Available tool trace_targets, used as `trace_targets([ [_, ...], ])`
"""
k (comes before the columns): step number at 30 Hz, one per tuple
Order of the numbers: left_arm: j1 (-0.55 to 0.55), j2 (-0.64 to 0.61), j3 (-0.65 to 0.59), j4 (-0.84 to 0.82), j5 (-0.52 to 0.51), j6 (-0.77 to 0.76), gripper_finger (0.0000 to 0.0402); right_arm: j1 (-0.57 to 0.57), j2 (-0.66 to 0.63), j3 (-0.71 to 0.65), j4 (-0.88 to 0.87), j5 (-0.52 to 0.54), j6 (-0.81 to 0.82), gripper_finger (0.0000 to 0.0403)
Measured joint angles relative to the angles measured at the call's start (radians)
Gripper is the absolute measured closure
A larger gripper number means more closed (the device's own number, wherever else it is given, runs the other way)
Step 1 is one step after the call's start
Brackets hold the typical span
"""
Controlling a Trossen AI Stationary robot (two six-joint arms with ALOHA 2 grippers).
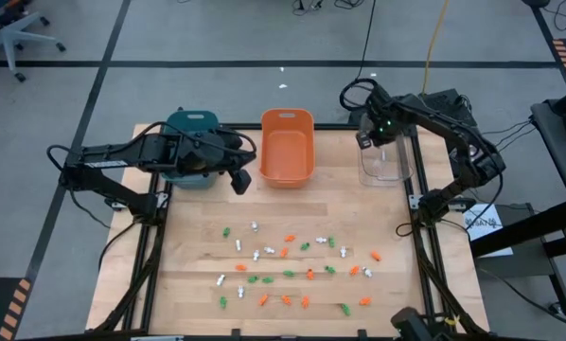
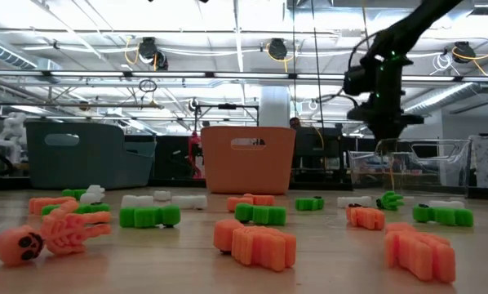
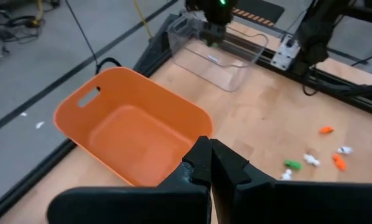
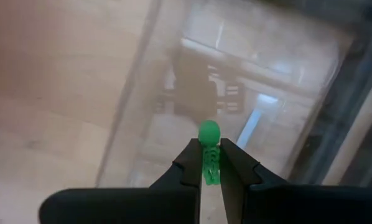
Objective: Sort Halloween decoration
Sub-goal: Put the green skeleton toy into the transparent bin
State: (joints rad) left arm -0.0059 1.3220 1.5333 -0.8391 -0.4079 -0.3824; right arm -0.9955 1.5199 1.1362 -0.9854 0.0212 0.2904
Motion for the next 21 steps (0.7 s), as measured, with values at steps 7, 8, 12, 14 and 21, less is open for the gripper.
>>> trace_targets([
  [7,0.0,0.0,0.0,0.0,-0.012,-0.001,0.0402,-0.005,0.0,-0.125,0.077,0.001,-0.006,0.0388],
  [8,0.0,0.0,0.0,0.0,-0.012,-0.001,0.0402,-0.005,0.0,-0.139,0.088,0.001,0.003,0.0386],
  [12,0.0,0.0,0.0,0.0,0.003,-0.003,0.0402,-0.005,0.0,-0.179,0.114,0.0,0.012,0.0371],
  [14,0.0,0.0,0.0,0.0,0.015,-0.004,0.0402,-0.005,0.0,-0.188,0.114,-0.001,0.012,0.0361],
  [21,-0.016,0.0,0.0,0.003,0.039,-0.008,0.0402,-0.005,-0.001,-0.189,0.123,-0.011,0.018,0.0331],
])
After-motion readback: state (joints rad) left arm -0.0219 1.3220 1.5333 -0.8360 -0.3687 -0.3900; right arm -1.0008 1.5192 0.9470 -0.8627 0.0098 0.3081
